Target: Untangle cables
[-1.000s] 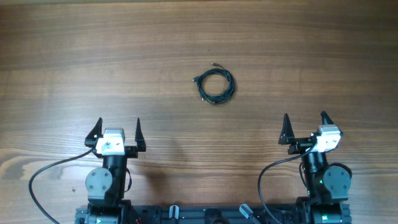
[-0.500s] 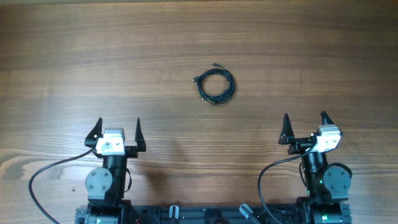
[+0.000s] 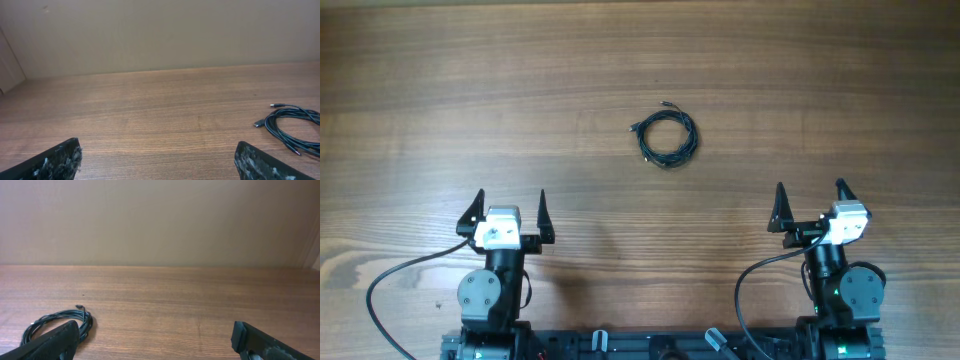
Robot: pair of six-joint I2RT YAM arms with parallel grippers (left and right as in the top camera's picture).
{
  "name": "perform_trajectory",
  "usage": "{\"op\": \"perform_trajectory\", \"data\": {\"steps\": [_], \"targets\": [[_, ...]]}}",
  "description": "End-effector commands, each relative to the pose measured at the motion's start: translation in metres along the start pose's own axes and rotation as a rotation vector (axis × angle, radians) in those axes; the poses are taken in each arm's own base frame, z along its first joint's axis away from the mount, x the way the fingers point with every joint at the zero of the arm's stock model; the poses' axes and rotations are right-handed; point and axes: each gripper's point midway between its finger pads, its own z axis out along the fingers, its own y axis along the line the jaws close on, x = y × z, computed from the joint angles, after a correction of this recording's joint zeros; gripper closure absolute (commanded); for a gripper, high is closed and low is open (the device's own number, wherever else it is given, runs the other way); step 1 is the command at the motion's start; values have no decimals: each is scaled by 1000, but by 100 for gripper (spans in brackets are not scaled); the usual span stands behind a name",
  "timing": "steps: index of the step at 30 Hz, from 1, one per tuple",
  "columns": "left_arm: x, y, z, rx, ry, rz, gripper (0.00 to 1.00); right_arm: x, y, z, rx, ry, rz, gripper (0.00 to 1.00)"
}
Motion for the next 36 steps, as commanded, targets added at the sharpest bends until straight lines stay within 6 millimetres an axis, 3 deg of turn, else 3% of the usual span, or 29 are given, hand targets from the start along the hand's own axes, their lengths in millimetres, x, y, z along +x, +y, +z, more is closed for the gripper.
{"op": "perform_trajectory", "data": {"steps": [1,30,36], "targets": [[4,0,1,-1,7,12,0,3,2,0,-16,2,-10,0],[0,6,1,-32,-9,7,0,3,2,0,-16,2,-9,0],[-1,11,0,-61,-16,-183,0,3,2,0,-16,2,-10,0]]}}
